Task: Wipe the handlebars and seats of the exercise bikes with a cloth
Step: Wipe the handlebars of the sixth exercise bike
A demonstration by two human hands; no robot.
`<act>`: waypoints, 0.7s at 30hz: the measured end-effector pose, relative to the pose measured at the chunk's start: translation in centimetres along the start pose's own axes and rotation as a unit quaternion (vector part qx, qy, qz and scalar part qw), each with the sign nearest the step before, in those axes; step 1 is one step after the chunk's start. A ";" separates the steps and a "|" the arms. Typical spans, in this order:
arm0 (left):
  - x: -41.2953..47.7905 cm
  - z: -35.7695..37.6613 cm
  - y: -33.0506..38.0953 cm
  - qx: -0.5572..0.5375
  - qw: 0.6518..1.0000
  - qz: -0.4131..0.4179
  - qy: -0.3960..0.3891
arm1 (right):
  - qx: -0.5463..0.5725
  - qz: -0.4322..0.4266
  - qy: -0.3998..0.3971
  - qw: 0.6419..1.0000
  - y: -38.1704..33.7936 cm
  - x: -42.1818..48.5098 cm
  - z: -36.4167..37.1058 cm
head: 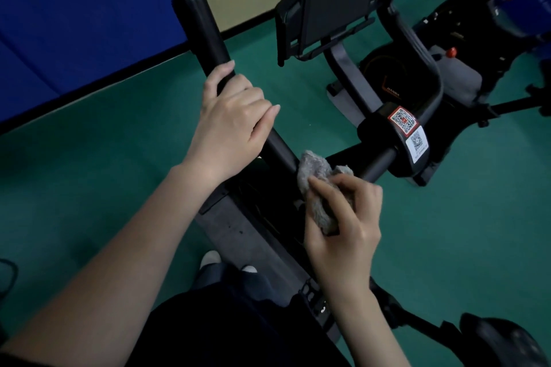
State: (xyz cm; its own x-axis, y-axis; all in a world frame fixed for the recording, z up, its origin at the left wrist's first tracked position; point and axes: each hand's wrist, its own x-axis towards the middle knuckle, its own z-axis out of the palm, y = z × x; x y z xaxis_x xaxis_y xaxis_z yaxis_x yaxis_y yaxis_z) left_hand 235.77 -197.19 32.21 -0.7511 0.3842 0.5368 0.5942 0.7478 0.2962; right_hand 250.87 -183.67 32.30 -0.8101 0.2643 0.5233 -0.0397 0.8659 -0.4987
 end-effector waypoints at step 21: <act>-0.3 0.1 0.8 0.014 0.999 -0.046 -0.008 | 0.066 0.083 -0.320 0.941 1.4 8.2 -1.4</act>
State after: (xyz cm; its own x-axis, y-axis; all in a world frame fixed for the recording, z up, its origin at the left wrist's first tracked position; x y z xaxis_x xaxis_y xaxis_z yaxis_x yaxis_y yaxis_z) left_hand 236.49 -196.64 32.25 -0.8064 0.3213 0.4965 0.5146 0.7949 0.3215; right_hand 244.96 -179.69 36.86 -0.9964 0.0446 -0.0724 0.0807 0.7642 -0.6399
